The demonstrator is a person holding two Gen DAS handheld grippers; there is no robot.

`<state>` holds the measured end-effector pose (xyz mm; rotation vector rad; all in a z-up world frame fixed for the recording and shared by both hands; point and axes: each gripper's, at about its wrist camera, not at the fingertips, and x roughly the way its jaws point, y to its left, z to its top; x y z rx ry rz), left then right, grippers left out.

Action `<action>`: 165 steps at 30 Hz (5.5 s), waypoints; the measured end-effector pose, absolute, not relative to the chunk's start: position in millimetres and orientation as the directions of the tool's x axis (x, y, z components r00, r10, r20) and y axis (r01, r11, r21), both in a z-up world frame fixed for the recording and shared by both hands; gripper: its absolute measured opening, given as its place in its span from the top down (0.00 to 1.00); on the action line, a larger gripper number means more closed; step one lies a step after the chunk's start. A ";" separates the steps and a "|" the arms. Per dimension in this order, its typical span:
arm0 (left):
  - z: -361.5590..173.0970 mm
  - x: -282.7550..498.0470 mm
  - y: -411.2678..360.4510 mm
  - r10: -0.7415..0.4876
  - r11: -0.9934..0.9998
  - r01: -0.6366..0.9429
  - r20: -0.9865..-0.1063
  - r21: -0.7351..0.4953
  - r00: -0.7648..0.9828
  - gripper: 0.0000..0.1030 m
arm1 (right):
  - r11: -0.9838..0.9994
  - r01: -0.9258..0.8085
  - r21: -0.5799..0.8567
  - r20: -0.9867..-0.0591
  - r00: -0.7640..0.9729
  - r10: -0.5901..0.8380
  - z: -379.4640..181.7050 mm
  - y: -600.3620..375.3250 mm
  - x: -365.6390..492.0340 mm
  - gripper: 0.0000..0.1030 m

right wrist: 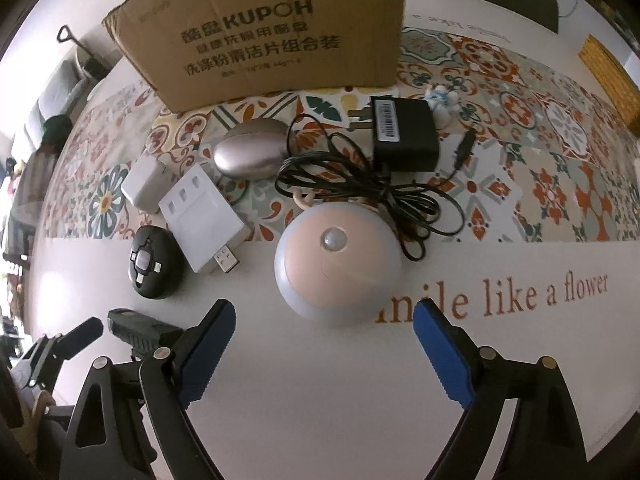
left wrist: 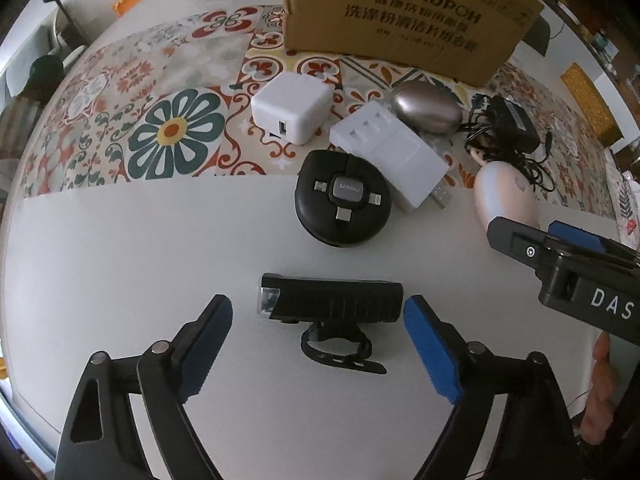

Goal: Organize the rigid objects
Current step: 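Lower left tool onto black bike light while right tool approaches pink round lamp, then close left tool on bike light while right tool grasps pink round lamp, then carry bike light and pink lamp over cardboard box and open both tools, then withdraw both tools from the box back toward the table items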

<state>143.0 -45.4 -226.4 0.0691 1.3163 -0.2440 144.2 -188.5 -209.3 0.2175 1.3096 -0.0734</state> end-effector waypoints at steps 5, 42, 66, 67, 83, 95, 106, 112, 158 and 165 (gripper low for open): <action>-233.3 143.3 -49.9 -0.128 0.976 0.198 -0.968 -0.085 0.216 0.19 | 0.981 0.149 0.127 -0.964 0.253 0.086 -214.0 -191.6 149.2 0.12; -221.5 141.0 -54.1 -0.108 0.976 0.214 -0.936 -0.036 0.336 0.29 | 0.983 0.123 0.135 -0.952 0.290 0.094 -232.4 -189.2 169.1 0.29; -188.2 136.4 -67.8 -0.169 0.952 0.302 -0.899 -0.043 0.405 0.29 | 0.951 0.210 0.226 -0.930 0.336 0.147 -196.1 -212.6 100.9 0.29; -182.0 137.9 -68.7 -0.178 0.951 0.307 -0.892 -0.046 0.416 0.29 | 0.950 0.215 0.228 -0.925 0.353 0.142 -189.7 -214.3 100.9 0.29; -87.8 191.6 -82.2 -0.247 0.939 0.341 -0.763 -0.037 0.598 0.29 | 0.954 0.205 0.220 -0.817 0.573 0.065 -94.4 -225.6 149.1 0.29; -32.5 230.2 -91.2 -0.260 0.941 0.338 -0.681 -0.019 0.684 0.29 | 0.967 0.164 0.196 -0.751 0.659 0.040 -39.6 -231.5 190.3 0.29; -10.4 279.5 -104.5 -0.243 0.941 0.337 -0.667 0.013 0.705 0.29 | 0.967 0.155 0.201 -0.747 0.663 0.049 -18.0 -242.3 244.4 0.29; -20.3 319.1 -115.4 -0.222 0.942 0.335 -0.718 0.016 0.659 0.29 | 0.971 0.160 0.179 -0.777 0.628 0.040 -21.4 -250.2 280.3 0.29; -54.1 209.0 -45.6 -0.069 0.982 0.178 -0.750 0.066 0.658 0.00 | 0.966 0.166 0.198 -0.790 0.611 0.057 -43.9 -205.1 193.8 0.22; -83.7 186.7 -46.8 -0.074 0.976 0.209 -0.796 0.068 0.601 0.00 | 0.962 0.185 0.199 -0.819 0.571 0.059 -69.1 -203.9 169.3 0.22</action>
